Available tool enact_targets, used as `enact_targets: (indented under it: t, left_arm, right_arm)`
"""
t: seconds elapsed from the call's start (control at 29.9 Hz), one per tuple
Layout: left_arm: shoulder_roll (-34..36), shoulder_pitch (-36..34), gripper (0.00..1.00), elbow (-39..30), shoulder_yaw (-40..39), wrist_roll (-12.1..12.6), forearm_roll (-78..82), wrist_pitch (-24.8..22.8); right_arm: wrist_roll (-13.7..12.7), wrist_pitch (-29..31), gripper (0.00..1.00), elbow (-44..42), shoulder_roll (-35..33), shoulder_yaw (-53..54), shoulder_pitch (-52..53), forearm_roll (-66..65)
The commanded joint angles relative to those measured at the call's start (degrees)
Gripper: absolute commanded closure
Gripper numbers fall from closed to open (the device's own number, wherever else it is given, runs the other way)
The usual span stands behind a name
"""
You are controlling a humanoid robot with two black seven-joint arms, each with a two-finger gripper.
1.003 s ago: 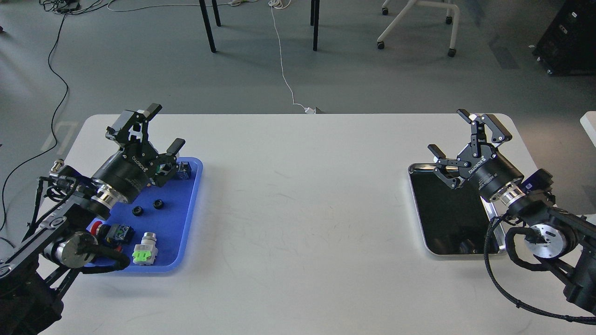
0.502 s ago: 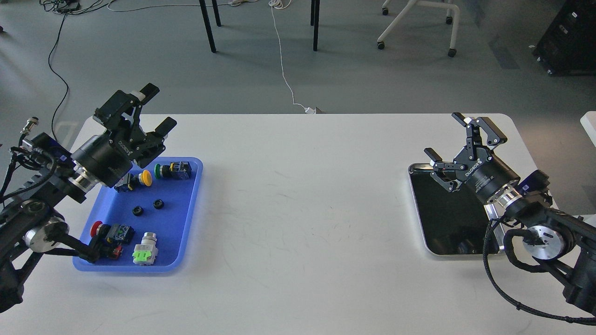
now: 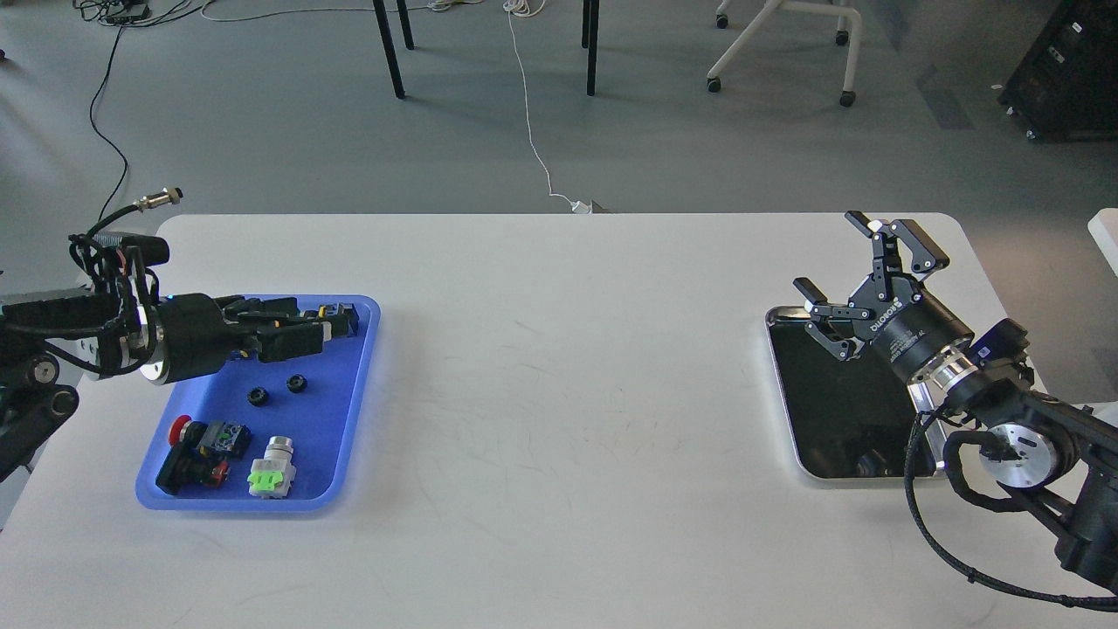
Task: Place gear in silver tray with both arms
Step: 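Lower the left gripper toward a black gear in the blue tray, then close the left gripper on the black gear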
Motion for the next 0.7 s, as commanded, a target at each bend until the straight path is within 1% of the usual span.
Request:
enact_targets:
  t: [0.0, 0.03, 0.13, 0.3, 0.4, 0.67]
  left_arm:
    - [1.39, -4.85, 0.05, 1.06, 9.98, 0.03, 6.36, 4.84]
    - [1.22, -6.34, 0.06, 2.11, 12.53, 0.03, 7.94, 5.37]
    - [0.52, -7.85, 0.11, 5.62, 15.89, 0.03, 9.03, 6.78]
    - [-2.65, -7.94, 0.29, 10.38, 16.33, 0.03, 9.03, 7.84]
    - [-3.26, -7.94, 0.31, 10.82, 17.65, 0.03, 9.03, 7.92]
    - [-4.32, -8.12, 0.33, 13.46, 18.8, 0.03, 9.03, 7.92]
  right_arm:
    - [0.0, 0.0, 0.01, 0.04, -0.02, 0.03, -0.18, 0.0]
    - [0.0, 0.0, 0.01, 0.04, -0.03, 0.03, -0.18, 0.0]
    - [0.0, 0.0, 0.01, 0.13, -0.11, 0.03, -0.18, 0.0]
    - [0.0, 0.0, 0.01, 0.13, -0.2, 0.03, -0.18, 0.09]
    - [0.0, 0.0, 0.01, 0.13, -0.29, 0.03, -0.18, 0.09]
    - [0.0, 0.09, 0.01, 0.22, -0.38, 0.03, -0.18, 0.0]
